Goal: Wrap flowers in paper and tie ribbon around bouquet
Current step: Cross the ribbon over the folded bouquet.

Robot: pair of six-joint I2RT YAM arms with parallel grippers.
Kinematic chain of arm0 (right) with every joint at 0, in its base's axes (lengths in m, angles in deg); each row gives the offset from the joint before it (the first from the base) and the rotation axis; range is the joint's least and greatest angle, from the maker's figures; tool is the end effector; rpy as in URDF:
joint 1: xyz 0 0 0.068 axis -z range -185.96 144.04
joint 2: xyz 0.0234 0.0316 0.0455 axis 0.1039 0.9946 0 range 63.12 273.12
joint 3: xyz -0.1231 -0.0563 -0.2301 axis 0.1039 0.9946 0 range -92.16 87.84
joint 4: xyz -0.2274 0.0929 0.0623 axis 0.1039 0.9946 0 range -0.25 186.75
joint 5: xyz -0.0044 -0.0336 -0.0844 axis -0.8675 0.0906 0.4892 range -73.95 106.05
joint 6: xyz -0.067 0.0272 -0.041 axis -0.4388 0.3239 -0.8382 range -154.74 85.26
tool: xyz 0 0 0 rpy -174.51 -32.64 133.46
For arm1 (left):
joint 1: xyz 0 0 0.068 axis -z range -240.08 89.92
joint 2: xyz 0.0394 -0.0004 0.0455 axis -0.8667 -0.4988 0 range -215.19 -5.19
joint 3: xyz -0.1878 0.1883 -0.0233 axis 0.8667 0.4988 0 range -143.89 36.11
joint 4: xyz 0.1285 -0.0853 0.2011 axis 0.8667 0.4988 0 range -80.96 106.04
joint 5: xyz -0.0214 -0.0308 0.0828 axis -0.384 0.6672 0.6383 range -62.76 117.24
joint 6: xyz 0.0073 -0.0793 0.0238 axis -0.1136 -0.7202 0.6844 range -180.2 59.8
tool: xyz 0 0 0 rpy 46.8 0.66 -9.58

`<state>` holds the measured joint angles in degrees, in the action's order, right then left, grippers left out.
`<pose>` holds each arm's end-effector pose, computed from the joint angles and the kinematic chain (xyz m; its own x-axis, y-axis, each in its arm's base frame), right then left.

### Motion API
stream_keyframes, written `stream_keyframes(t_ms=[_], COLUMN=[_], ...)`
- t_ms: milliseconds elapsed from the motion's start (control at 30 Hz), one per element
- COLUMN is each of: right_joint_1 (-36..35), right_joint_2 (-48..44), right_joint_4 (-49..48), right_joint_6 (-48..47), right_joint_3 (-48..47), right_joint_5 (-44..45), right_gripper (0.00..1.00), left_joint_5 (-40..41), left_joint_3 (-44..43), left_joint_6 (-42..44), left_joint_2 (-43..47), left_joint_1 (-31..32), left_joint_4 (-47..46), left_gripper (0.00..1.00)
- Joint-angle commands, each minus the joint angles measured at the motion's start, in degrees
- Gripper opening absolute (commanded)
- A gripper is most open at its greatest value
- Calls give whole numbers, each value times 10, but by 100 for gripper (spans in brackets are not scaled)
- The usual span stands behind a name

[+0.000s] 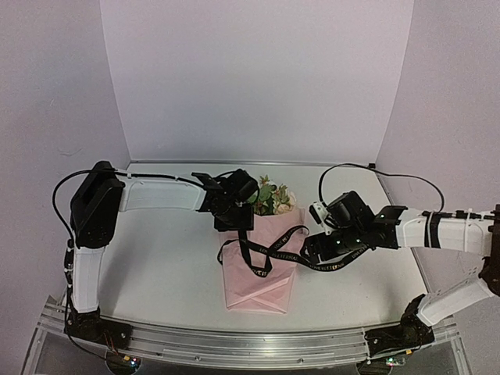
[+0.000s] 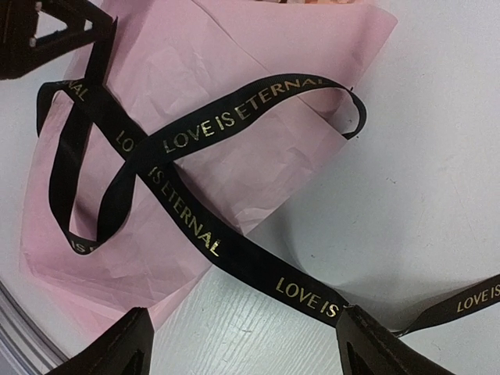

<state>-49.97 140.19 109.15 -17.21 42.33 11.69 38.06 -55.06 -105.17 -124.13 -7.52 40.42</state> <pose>0.2028 0.2036 0.1786 -0.7517 -0.3084 -0.5829 -0.5251 0.8146 0.2462 0.2883 -0.3541 0.1574 -0.8791 0.0062 -0.4766 0.1414 0.9583 -0.2482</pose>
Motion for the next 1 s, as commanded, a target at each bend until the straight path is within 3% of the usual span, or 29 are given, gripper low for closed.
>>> stream_keyframes(t_ms=[0,267,633,967], right_joint_1=[2,2,2,2], right_joint_2=[-21,-19,-13,42], right_joint_4=[2,-4,-13,-98], right_joint_6=[7,9,-1,-106], right_joint_3=[6,16,20,17], right_joint_5=[6,11,12,-73], right_gripper=[83,83,83,83], left_joint_5=[-24,-1,27,73], left_joint_3=[-49,-63,-67,-34], left_joint_6=[-17,-18,-12,6], left_joint_2=[-27,-56,-51,18], left_joint_1=[2,5,5,-10], left_joint_4=[42,69,46,19], left_gripper=[57,50,2,0])
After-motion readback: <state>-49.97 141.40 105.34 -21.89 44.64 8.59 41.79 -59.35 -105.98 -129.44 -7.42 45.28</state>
